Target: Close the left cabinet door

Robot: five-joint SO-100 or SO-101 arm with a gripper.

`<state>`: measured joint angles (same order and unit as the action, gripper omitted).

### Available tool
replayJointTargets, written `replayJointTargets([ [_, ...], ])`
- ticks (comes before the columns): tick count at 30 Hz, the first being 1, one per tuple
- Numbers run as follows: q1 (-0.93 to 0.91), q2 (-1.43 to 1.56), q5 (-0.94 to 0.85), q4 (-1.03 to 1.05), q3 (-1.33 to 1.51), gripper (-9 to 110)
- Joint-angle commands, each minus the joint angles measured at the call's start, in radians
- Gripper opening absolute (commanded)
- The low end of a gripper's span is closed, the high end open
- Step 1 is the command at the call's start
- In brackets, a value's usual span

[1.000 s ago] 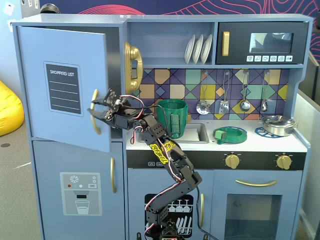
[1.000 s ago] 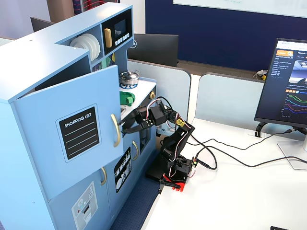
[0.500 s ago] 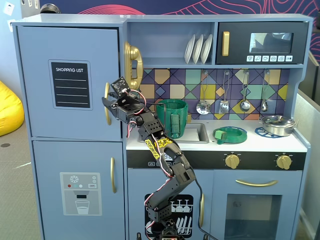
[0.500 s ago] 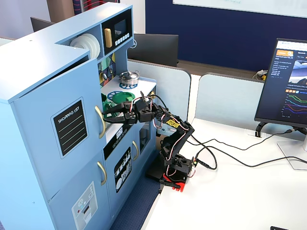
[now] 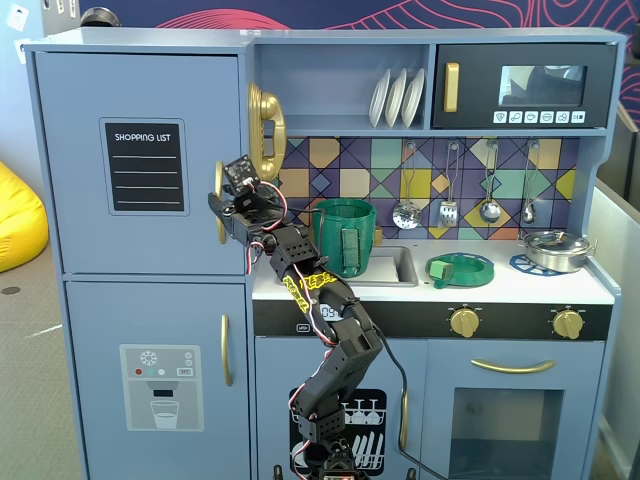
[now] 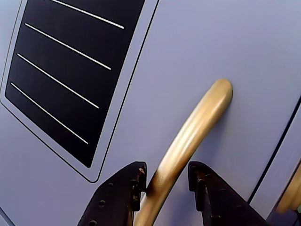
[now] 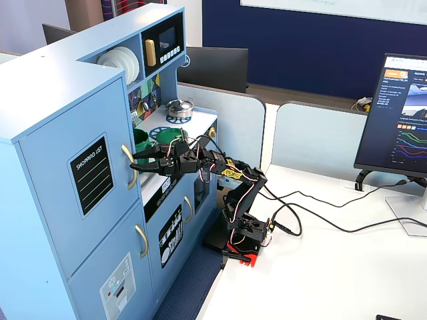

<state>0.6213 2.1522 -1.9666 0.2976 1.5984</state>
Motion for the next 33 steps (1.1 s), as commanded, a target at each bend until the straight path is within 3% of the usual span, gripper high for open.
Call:
replayJointTargets([
  [1, -0.044, -0.008, 0.015, -0.04, -0.011, 0],
  [20, 0.077, 0.339, -0.026, 0.216, 0.137, 0],
  [33, -0.278, 0.772, 0.147, 0.419, 0.583, 0],
])
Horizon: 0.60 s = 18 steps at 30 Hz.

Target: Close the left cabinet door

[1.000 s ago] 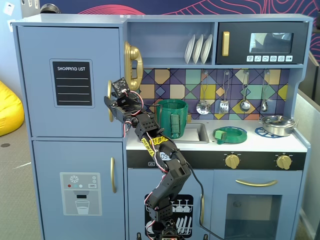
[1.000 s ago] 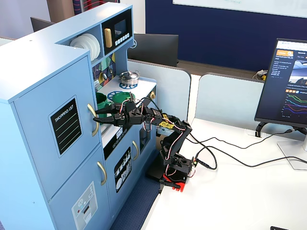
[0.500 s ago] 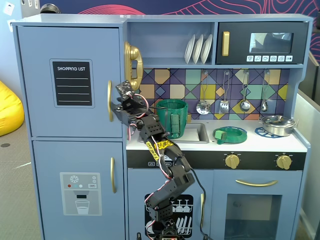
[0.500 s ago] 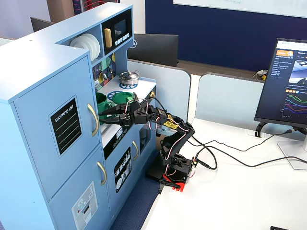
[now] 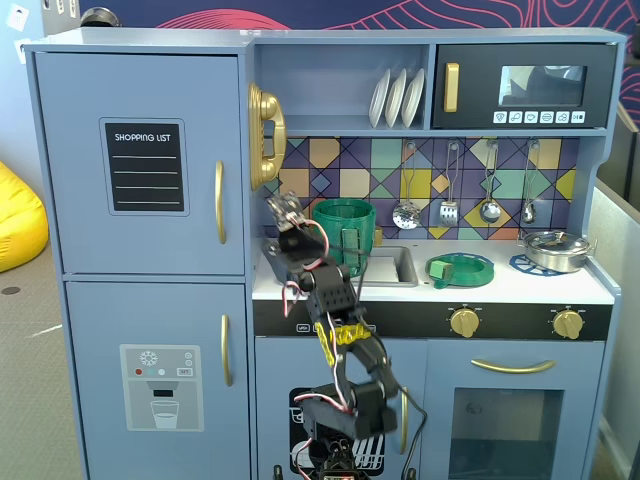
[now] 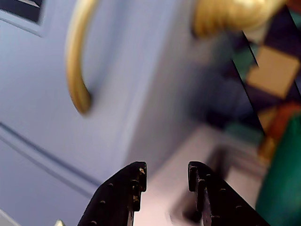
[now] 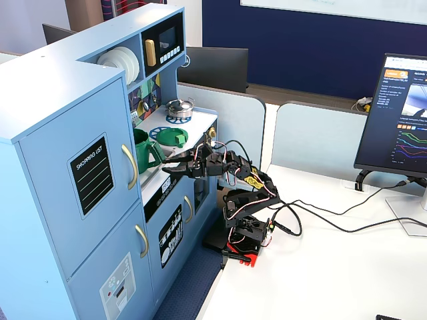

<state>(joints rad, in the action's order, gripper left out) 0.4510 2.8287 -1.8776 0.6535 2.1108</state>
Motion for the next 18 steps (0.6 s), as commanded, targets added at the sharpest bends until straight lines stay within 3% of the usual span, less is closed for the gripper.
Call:
replayJointTargets([
  [1, -0.133, 0.12, 0.081, 0.091, 0.1, 0],
  [18, -0.474, 0.31, 0.215, 0.594, 0.591, 0],
])
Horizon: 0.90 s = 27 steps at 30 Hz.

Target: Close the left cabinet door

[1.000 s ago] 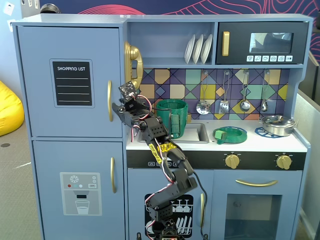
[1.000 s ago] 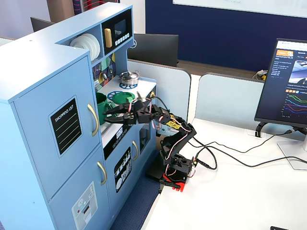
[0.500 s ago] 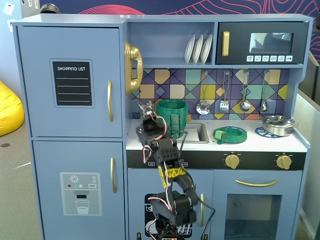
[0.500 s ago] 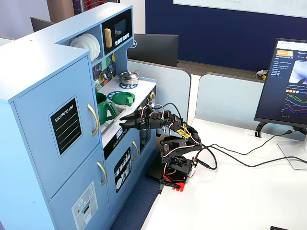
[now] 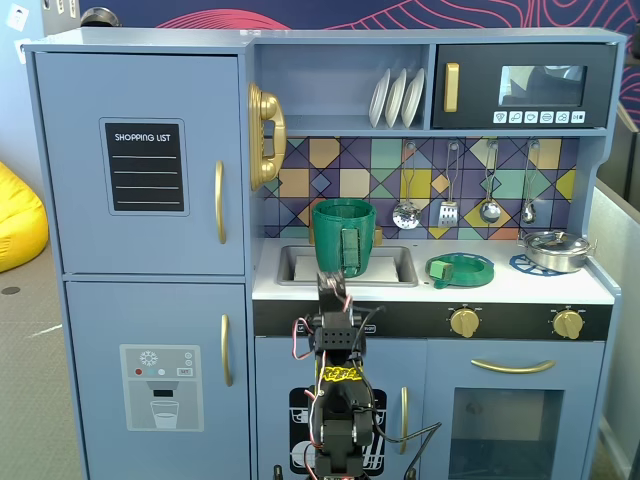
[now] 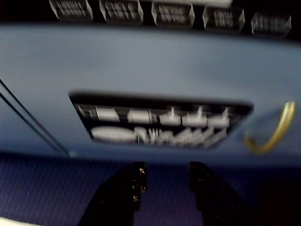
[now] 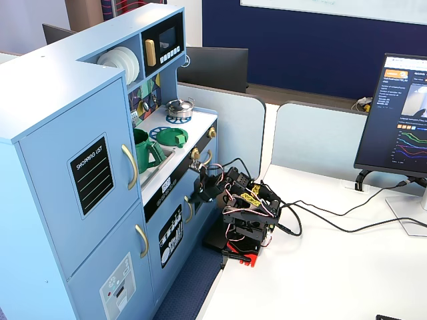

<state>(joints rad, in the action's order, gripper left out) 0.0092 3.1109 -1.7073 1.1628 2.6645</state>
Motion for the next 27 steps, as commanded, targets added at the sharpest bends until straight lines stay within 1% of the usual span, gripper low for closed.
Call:
replayJointTargets([
  [1, -0.023, 0.04, 0.06, 0.127, 0.049, 0],
  [4, -0.012, 0.066, 0.074, 0.225, 0.098, 0],
  [8, -0.043, 0.066, 0.071, 0.281, 0.184, 0],
  [17, -0.041, 0.066, 0.086, 0.268, 0.324, 0],
  [23, -0.043, 0.067, 0.098, 0.339, 0.331, 0],
  [26, -0.044, 0.067, 0.166, 0.37, 0.331, 0],
  [27, -0.046, 0.067, 0.16, 0.371, 0.331, 0],
])
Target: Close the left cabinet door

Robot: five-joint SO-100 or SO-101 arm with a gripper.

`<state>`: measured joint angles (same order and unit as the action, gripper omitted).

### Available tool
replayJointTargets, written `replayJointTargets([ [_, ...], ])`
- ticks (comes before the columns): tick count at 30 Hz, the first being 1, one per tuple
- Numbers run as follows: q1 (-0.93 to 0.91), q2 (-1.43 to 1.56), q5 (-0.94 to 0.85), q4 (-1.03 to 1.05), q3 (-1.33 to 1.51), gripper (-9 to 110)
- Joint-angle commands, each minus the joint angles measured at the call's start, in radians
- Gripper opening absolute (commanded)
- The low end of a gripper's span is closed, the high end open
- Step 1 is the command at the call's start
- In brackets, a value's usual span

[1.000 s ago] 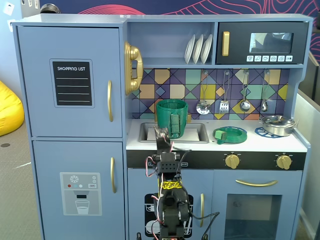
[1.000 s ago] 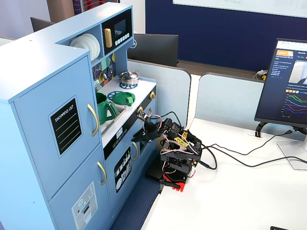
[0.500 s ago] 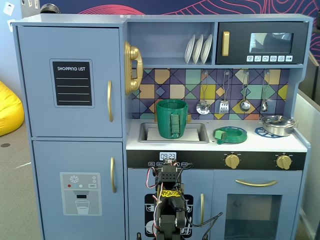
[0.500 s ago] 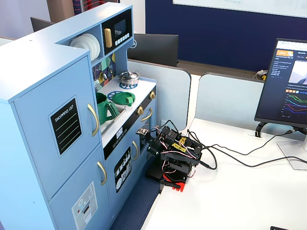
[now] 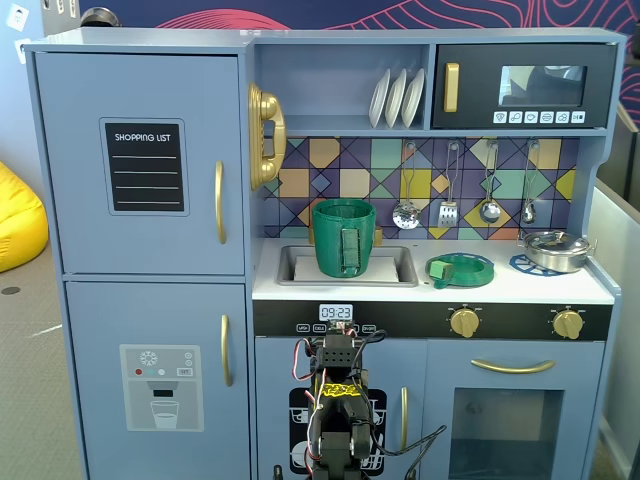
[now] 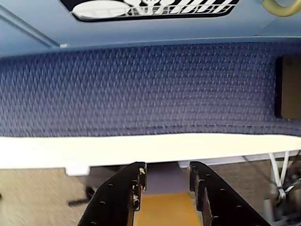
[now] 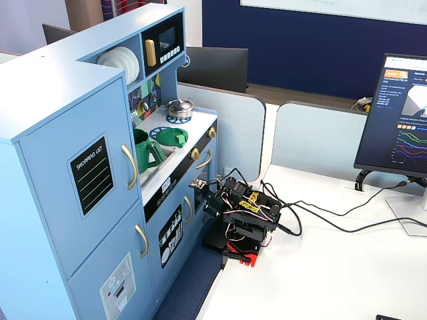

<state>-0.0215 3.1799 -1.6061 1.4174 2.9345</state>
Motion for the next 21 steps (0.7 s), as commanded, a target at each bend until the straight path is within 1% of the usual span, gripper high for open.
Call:
replayJointTargets([
  [1, -0.02, -0.002, 0.055, 0.117, 0.061, 0],
  [21, -0.04, -0.002, 0.064, 0.117, 0.061, 4],
])
